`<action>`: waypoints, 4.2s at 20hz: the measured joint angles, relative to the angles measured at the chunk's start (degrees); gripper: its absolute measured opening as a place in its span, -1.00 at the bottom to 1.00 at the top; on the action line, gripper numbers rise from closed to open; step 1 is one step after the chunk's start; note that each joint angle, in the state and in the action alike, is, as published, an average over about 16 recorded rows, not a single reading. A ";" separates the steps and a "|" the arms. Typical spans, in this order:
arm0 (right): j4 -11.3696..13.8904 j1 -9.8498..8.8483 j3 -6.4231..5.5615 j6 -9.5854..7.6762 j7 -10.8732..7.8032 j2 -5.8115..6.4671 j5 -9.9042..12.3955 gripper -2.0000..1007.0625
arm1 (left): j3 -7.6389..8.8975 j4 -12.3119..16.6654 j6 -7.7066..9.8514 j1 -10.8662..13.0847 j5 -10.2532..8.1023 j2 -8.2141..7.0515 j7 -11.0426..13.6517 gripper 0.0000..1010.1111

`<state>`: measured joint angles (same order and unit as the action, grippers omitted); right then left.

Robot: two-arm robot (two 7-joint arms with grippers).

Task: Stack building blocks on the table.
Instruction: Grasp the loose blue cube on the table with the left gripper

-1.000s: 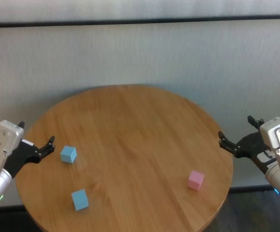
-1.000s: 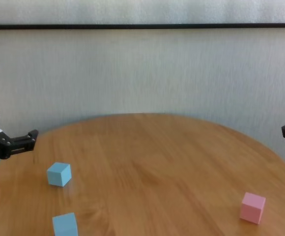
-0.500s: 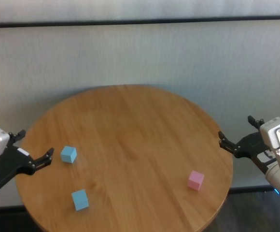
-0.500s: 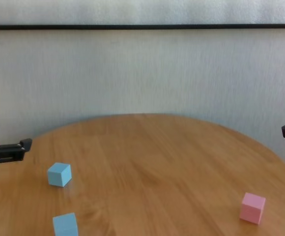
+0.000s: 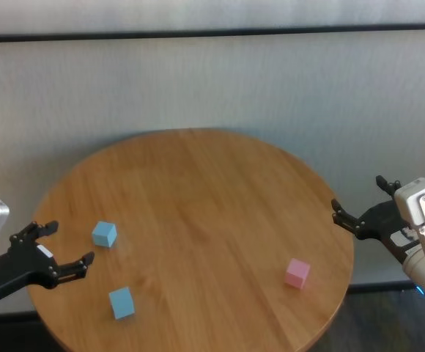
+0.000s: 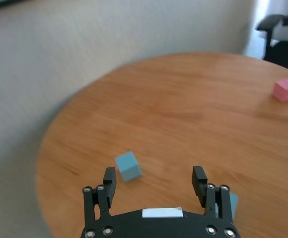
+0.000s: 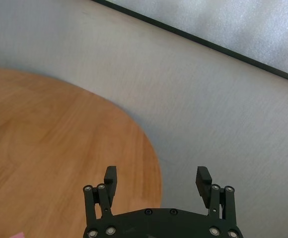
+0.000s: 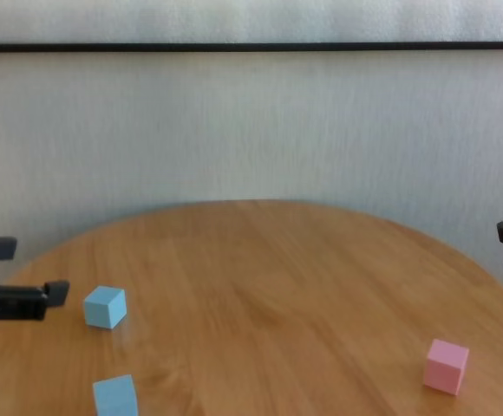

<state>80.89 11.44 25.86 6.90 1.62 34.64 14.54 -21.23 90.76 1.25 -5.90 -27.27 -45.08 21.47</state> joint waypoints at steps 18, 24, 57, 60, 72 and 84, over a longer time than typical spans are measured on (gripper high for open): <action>0.00 0.00 0.00 0.00 0.00 0.00 0.00 1.00 | -5.41 -7.27 5.47 -7.83 -0.47 -0.33 19.47 0.98; 0.00 0.00 0.00 0.00 0.00 0.00 0.00 1.00 | -8.05 -10.70 3.72 -10.70 0.89 0.61 23.86 0.98; 0.00 0.00 0.00 0.00 0.00 0.00 0.00 1.00 | -13.84 -18.89 0.86 -17.02 4.54 4.98 27.57 0.98; 0.00 0.00 0.00 0.00 0.00 0.00 0.00 1.00 | -14.10 -19.36 0.86 -17.39 4.77 5.25 27.68 0.98; 0.00 0.00 0.00 0.00 0.00 0.00 0.00 1.00 | -15.02 -21.27 1.65 -18.73 6.00 6.34 27.39 0.98; 0.00 0.00 0.00 0.00 0.00 0.00 0.00 1.00 | -15.52 -22.93 2.37 -19.60 7.57 7.37 26.44 0.98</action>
<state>80.89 11.44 25.86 6.90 1.62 34.64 14.54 -36.75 67.82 3.62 -25.50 -19.70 -37.72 47.90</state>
